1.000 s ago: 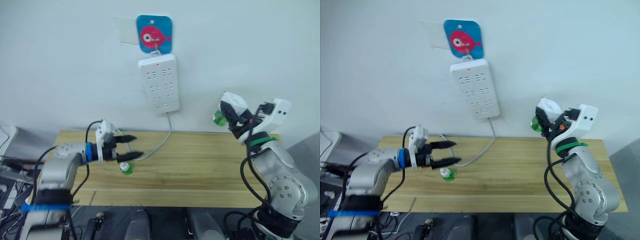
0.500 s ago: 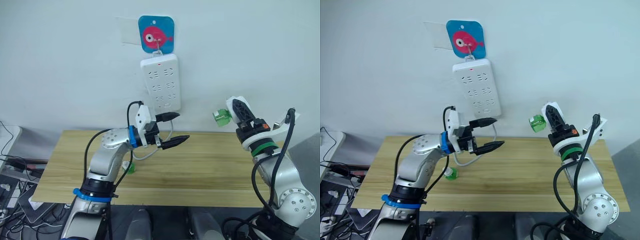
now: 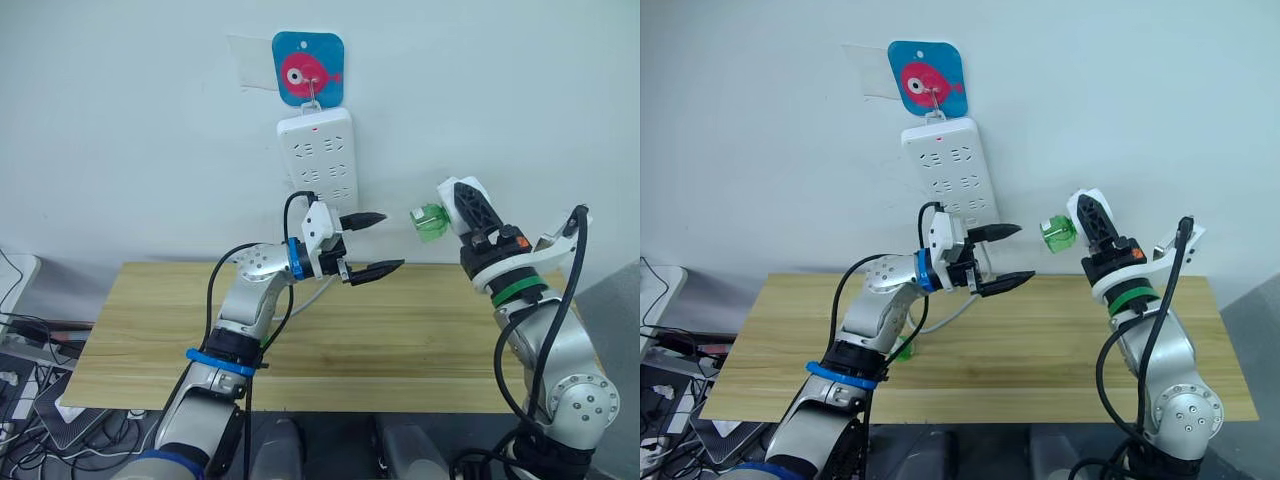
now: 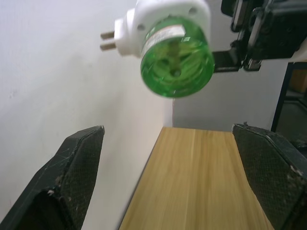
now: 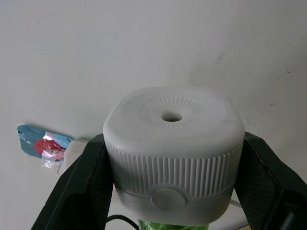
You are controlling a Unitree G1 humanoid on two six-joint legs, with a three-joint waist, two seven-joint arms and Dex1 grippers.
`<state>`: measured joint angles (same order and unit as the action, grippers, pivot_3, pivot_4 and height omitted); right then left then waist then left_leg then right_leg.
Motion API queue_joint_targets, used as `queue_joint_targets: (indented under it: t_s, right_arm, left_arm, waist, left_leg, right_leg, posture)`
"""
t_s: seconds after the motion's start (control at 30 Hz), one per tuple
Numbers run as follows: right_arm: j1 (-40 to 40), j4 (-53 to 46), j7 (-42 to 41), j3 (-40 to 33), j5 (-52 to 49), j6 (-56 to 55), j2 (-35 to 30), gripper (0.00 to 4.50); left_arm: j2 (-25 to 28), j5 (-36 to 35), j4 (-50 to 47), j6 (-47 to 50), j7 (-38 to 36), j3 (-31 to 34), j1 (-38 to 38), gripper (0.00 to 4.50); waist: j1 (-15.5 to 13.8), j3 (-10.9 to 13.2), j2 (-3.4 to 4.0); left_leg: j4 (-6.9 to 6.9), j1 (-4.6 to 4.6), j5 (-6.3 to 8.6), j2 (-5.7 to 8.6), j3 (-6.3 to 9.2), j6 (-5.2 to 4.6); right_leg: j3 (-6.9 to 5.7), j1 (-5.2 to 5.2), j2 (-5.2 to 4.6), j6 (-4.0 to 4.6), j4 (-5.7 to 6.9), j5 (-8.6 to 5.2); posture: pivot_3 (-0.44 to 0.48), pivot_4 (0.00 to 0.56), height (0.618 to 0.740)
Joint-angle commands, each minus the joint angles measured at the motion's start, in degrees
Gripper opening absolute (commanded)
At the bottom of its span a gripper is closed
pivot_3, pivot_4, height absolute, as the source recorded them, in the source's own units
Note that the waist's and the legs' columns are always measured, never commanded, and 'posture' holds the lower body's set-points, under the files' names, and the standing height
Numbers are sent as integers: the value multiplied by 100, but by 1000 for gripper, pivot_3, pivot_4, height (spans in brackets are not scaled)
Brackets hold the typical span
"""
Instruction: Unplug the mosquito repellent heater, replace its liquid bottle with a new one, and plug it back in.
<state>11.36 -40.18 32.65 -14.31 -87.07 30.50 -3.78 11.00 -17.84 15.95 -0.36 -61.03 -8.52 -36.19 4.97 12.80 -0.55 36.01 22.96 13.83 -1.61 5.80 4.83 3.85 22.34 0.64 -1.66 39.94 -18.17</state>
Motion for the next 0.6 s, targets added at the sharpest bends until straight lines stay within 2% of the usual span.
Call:
queue_joint_targets:
  t_s: [0.03, 0.23, 0.6]
  right_arm:
    - [42, -164, -85, 115, -178, -251, -112, 3005]
    - [-15, -181, -84, 327, -104, -459, -219, 3005]
    - [-54, -251, -30, 629, -43, -726, -295, 3005]
  left_arm:
    - [-169, -18, 50, -198, -27, -35, -196, 4474]
    - [-535, -5, 26, -401, 242, 2, -354, 4474]
    - [-742, -4, -36, -412, 535, 24, -351, 4474]
  waist:
    - [1, 0, 0]
    - [0, -1, -1]
    - [3, -2, -1]
  left_leg:
    - [0, 0, 0, 0, 1, 0]
    - [2, 0, 0, 0, 0, 0]
    - [5, 0, -1, 0, 0, 1]
  right_leg:
    - [-1, 0, 0, 0, -1, 0]
    - [1, 0, 0, 0, 1, 0]
    - [1, -1, 0, 0, 3, 0]
  posture:
    - [-73, 177, 740]
    - [-80, 171, 740]
    - [-85, 166, 740]
